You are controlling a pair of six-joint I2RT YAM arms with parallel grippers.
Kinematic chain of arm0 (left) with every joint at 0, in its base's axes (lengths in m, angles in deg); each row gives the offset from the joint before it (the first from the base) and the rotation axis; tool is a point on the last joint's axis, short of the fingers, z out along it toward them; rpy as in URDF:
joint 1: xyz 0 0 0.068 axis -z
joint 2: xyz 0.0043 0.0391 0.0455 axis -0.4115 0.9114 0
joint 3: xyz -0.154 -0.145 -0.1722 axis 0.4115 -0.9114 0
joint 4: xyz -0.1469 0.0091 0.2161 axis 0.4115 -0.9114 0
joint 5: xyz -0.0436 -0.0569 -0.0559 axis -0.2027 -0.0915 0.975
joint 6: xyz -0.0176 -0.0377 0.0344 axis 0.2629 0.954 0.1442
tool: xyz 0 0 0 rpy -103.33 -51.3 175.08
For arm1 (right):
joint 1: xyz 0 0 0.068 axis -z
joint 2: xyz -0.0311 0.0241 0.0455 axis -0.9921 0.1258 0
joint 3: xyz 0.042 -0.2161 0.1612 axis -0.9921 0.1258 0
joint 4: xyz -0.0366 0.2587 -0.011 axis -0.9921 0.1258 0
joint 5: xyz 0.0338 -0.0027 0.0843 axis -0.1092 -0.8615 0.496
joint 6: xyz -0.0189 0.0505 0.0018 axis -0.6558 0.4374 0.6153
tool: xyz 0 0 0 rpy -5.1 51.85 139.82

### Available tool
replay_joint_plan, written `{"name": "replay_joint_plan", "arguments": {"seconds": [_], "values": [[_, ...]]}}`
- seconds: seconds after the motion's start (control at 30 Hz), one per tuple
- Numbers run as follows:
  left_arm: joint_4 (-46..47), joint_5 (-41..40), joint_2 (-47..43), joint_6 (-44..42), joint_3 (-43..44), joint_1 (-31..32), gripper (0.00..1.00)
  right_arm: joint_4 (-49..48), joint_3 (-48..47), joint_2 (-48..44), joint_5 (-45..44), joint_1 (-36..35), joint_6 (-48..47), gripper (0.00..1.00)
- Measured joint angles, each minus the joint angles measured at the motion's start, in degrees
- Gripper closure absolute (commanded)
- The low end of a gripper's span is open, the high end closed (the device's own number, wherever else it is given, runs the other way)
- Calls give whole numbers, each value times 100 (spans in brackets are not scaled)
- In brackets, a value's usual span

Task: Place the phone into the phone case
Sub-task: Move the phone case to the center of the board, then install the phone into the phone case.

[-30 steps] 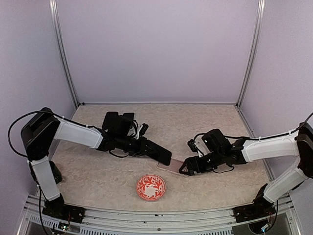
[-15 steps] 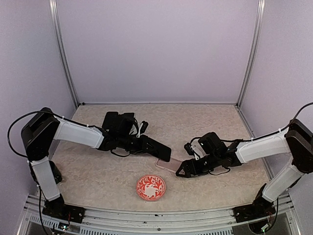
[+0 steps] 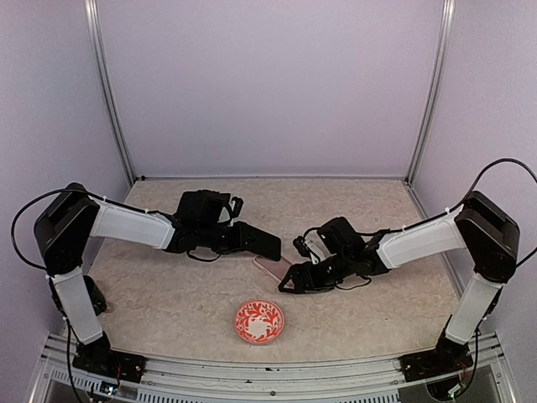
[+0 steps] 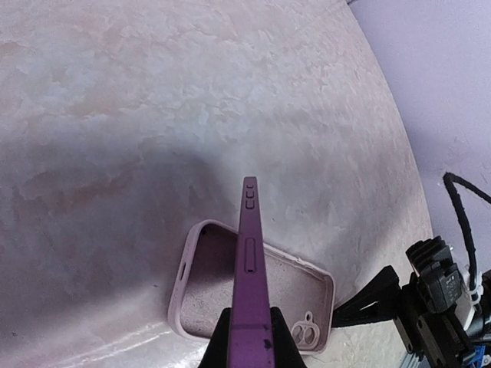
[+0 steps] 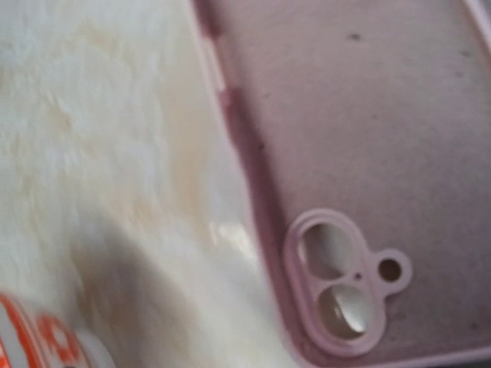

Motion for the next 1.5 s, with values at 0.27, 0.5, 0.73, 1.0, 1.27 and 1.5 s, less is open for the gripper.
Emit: {"name": "replay_joint_plan", "arguments": {"seconds": [0.27,0.5,0.73,1.0,1.27,1.5], "values": [[-26,-470,-59,-120,9,-391,100,-326,-977,922,-59,111,-116,6],[-289,-715,-409,-188,-212,-610,100,-452,-1329,1237,-234,409,-236,6],[-538,-673,-651,-216,-356,-614,100,-503,-1598,1467,-271,673,-372,6],[-527,-149,-601,-96,-356,-614,100,-463,-1692,1521,-98,859,-494,6],[-354,369,-264,138,-149,-614,100,-444,-1694,1528,39,859,-579,6],[-179,994,195,374,157,-621,100,-452,-1670,1528,83,879,-669,5]]}}
